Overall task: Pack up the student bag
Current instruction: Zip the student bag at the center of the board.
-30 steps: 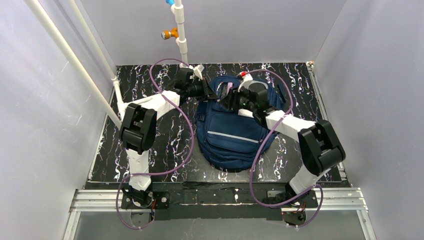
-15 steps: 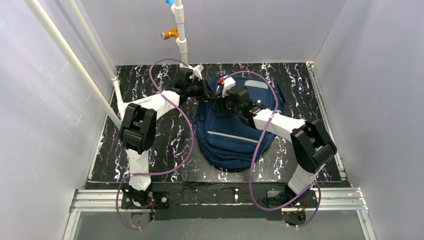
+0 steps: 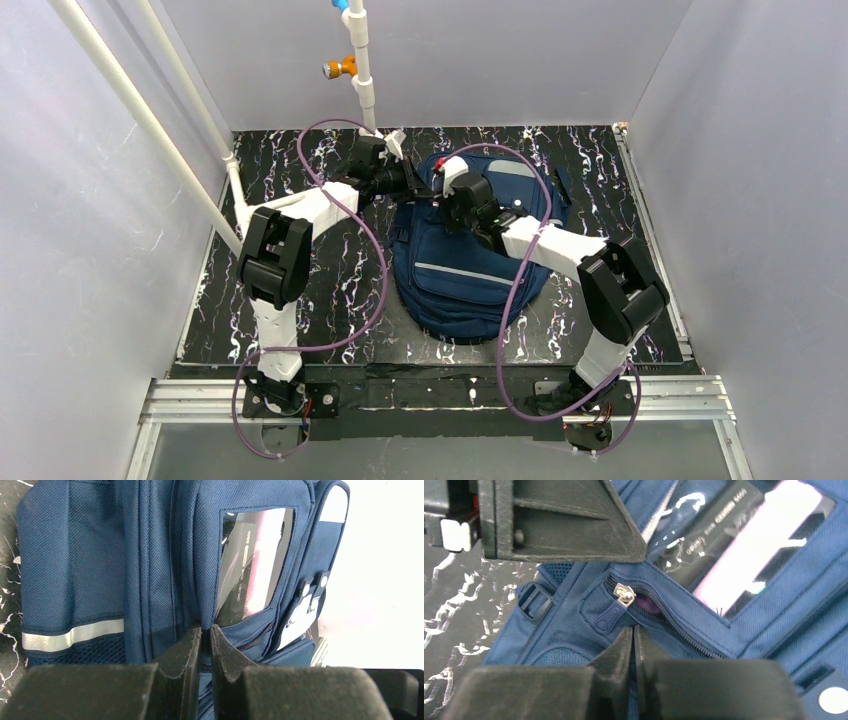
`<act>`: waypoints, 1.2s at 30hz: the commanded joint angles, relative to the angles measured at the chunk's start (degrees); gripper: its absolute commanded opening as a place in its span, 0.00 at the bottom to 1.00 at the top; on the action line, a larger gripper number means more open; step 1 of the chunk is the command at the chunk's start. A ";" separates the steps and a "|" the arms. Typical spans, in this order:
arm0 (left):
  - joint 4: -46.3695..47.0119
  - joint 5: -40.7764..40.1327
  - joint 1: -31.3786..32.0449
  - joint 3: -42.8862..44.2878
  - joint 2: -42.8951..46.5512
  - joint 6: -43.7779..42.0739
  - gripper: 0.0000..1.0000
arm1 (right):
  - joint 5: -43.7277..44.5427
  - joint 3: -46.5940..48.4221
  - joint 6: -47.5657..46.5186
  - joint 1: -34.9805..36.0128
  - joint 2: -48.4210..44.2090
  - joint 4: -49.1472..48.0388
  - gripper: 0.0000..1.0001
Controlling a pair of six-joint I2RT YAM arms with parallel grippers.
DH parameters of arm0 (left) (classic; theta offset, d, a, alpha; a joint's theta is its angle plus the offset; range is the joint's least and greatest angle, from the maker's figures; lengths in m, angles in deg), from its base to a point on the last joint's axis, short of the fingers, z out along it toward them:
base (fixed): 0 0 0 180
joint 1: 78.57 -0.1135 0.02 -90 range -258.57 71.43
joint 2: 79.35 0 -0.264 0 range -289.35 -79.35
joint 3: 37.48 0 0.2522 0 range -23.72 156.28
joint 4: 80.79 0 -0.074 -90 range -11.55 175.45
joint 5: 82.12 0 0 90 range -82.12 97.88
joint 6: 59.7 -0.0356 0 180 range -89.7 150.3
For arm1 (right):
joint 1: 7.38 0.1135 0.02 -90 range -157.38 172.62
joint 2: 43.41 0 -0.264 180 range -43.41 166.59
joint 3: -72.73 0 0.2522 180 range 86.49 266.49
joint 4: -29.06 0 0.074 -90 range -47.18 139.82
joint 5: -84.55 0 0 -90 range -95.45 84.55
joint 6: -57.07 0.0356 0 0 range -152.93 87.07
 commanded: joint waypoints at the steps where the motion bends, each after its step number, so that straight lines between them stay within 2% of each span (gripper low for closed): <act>1: -4.62 -1.18 -0.99 -1.69 3.89 -1.26 0.00 | -2.45 -1.66 5.28 -2.06 -4.59 -2.37 0.24; 4: -4.39 -0.30 -0.98 -1.65 4.02 -0.89 0.00 | -5.84 -0.95 9.91 -2.00 -4.41 -3.69 0.28; 7: -4.30 -0.08 -1.02 -1.67 4.12 -0.73 0.00 | -4.42 -2.34 14.23 -1.86 -4.58 -8.09 0.33; 10: -3.97 0.25 -1.04 -1.83 4.22 -0.31 0.00 | -2.76 -0.90 15.78 -1.32 -3.65 -7.29 0.36; 17: -3.87 0.76 -0.99 -1.73 4.05 0.11 0.00 | 3.86 1.72 16.02 0.85 -1.92 -3.73 0.47; 22: -3.86 0.88 -1.04 -1.72 4.04 0.37 0.00 | 8.24 4.47 14.83 2.42 0.35 -0.34 0.48; 31: -4.60 0.33 -1.03 -1.58 4.48 -0.01 0.00 | 16.61 8.64 12.64 3.86 4.32 4.62 0.37; 36: -6.69 -0.52 -1.04 -0.92 4.33 -0.96 0.00 | 17.31 9.21 10.80 3.98 4.47 5.95 0.21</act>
